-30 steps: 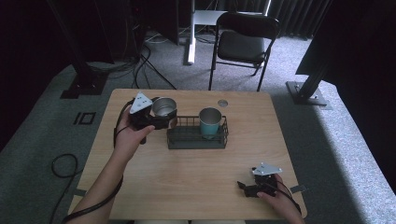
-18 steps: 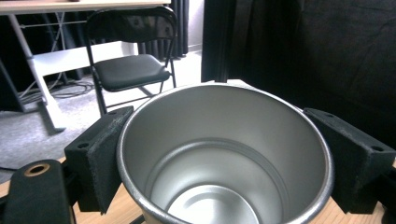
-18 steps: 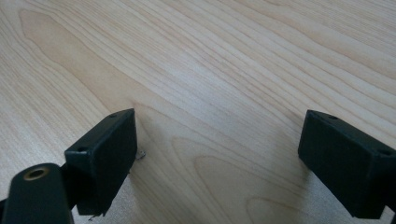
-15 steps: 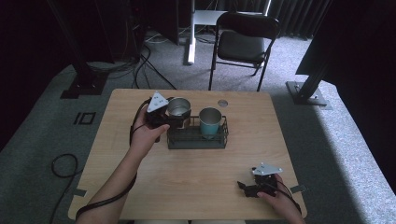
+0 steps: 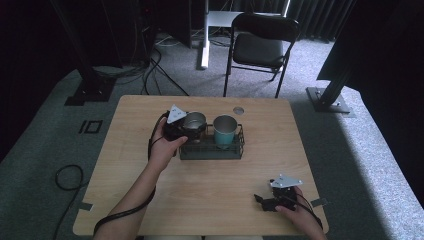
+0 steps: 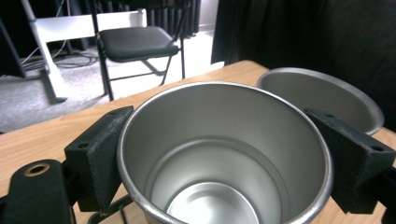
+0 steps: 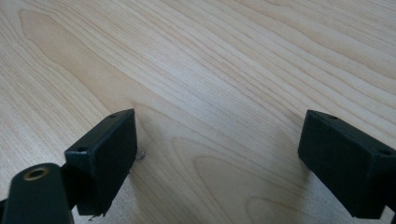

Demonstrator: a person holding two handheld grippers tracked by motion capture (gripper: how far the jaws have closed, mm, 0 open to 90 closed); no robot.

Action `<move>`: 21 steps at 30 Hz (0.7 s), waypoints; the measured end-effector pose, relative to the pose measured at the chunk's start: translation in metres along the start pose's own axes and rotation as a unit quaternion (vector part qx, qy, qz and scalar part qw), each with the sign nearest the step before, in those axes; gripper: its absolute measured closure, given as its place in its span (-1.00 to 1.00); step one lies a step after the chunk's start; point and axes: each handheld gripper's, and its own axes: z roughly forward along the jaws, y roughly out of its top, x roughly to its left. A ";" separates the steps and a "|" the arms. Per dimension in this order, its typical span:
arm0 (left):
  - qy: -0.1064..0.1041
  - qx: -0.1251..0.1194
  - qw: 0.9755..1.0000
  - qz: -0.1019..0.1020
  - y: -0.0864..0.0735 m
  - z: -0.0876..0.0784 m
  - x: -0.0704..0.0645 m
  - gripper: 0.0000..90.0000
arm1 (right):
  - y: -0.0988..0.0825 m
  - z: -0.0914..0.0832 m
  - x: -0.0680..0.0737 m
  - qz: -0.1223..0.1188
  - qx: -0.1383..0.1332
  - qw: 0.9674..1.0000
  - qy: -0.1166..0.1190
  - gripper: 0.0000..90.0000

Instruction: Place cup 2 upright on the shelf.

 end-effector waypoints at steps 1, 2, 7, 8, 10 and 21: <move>0.005 0.004 1.000 0.000 -0.002 0.002 0.001 -0.69 | 0.000 0.000 0.000 0.000 0.000 1.000 0.000 -0.75; 0.005 0.004 1.000 0.000 -0.002 0.002 0.001 -0.69 | 0.000 0.000 0.000 0.000 0.000 1.000 0.000 -0.75; -0.006 0.012 1.000 -0.004 -0.014 0.009 0.000 -0.69 | 0.000 0.000 0.000 0.000 0.000 1.000 0.000 -0.75; -0.006 0.012 1.000 -0.004 -0.014 0.009 0.000 -0.69 | 0.000 0.000 0.000 0.000 0.000 1.000 0.000 -0.75; -0.007 0.020 1.000 0.001 -0.018 0.013 -0.002 -0.69 | 0.000 0.000 0.000 0.000 0.000 1.000 0.000 -0.75; -0.011 0.032 0.999 0.028 -0.030 0.024 -0.007 -0.69 | 0.000 0.000 0.000 0.000 0.000 1.000 0.000 -0.75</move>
